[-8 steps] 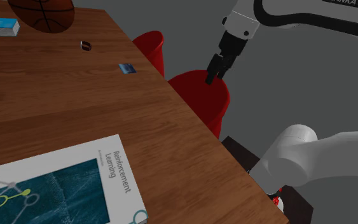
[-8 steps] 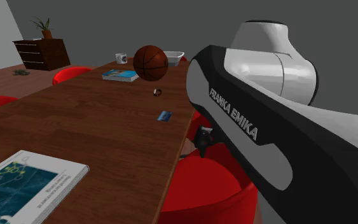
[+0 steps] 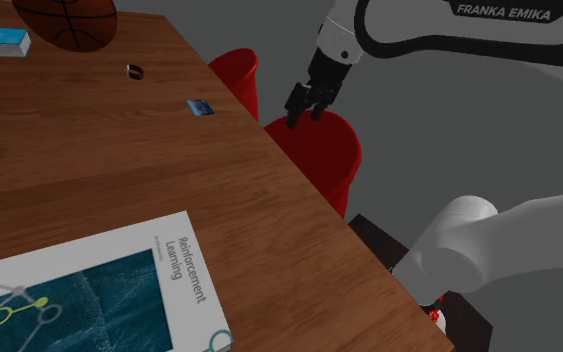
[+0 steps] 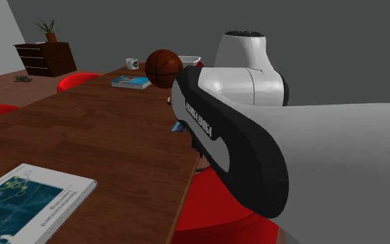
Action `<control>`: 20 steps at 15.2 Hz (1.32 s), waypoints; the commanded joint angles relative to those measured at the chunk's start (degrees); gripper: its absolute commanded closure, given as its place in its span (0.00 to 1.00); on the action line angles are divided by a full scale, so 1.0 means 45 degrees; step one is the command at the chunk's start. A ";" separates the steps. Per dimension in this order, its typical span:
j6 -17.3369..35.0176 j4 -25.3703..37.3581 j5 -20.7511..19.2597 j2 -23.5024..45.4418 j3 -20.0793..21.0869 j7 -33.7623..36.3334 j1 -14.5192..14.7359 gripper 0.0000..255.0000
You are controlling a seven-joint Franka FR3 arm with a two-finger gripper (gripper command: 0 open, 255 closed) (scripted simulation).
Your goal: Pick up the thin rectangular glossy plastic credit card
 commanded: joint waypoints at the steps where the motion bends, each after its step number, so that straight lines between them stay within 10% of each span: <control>1: 0.0921 0.0142 -0.0080 0.0568 0.0484 0.0655 -0.0099 0.00; 10: 0.3920 0.2314 -0.1874 0.3960 0.2804 0.4231 -0.1067 0.00; 20: 0.4573 0.6816 -0.7117 0.8642 0.4780 0.9542 -0.1755 0.00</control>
